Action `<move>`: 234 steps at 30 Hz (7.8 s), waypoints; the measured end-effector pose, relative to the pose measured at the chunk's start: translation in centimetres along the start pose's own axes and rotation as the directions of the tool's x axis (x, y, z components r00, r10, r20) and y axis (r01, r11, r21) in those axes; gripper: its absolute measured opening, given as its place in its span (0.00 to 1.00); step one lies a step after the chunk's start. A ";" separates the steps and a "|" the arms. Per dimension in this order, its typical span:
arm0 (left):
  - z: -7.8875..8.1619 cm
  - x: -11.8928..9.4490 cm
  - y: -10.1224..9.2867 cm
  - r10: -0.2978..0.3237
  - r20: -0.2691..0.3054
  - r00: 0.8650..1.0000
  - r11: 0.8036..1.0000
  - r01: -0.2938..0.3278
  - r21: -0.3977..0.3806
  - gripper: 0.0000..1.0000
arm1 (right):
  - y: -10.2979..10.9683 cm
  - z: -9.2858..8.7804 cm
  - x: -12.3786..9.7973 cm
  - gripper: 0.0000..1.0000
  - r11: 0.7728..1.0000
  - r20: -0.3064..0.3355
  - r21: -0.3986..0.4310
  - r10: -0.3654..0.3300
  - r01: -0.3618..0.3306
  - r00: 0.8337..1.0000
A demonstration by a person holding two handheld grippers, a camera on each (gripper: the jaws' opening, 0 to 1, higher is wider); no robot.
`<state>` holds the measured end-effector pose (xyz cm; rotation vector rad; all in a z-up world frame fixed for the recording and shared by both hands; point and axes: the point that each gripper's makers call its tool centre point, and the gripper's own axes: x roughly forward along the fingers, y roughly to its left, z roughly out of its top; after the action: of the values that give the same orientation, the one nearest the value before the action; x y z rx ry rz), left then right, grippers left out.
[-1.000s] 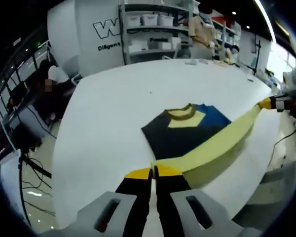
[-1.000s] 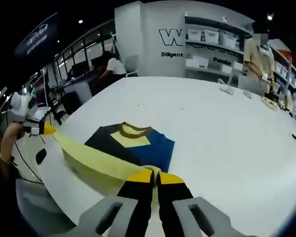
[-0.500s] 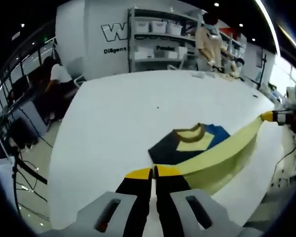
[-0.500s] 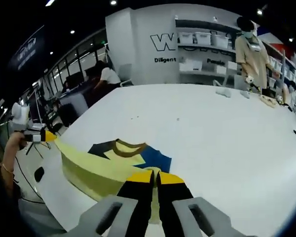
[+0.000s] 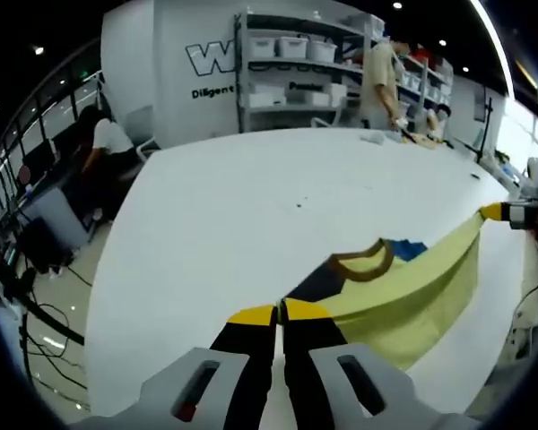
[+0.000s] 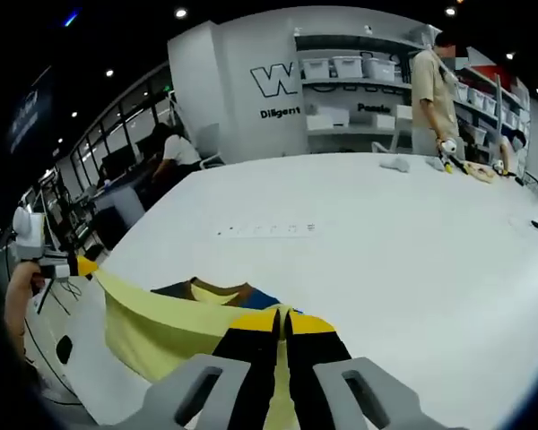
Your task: Fold the garment on the visible template until the final outline fits inside the template.
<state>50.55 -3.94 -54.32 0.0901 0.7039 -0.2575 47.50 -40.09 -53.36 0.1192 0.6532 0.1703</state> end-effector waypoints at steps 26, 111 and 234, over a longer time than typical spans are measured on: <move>-3.8 8.5 1.6 0.027 -0.062 0.998 0.993 -0.034 -0.112 0.02 | -2.0 -4.1 10.5 0.00 0.996 -0.145 -0.084 -0.053 0.042 0.988; -8.5 1.8 -2.2 -0.186 -0.012 0.983 0.978 0.186 0.092 0.59 | 1.2 -9.4 3.2 0.57 0.963 -0.170 -0.122 0.218 -0.240 0.961; -16.5 -9.1 -2.8 -0.134 -0.010 0.991 0.989 0.133 -0.057 0.87 | 5.3 -14.8 -7.1 0.89 0.969 -0.134 -0.126 0.194 -0.210 0.972</move>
<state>32.83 -2.05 -60.93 -0.0091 0.7312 -0.3650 32.20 -35.44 -59.97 0.0405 0.7474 0.4223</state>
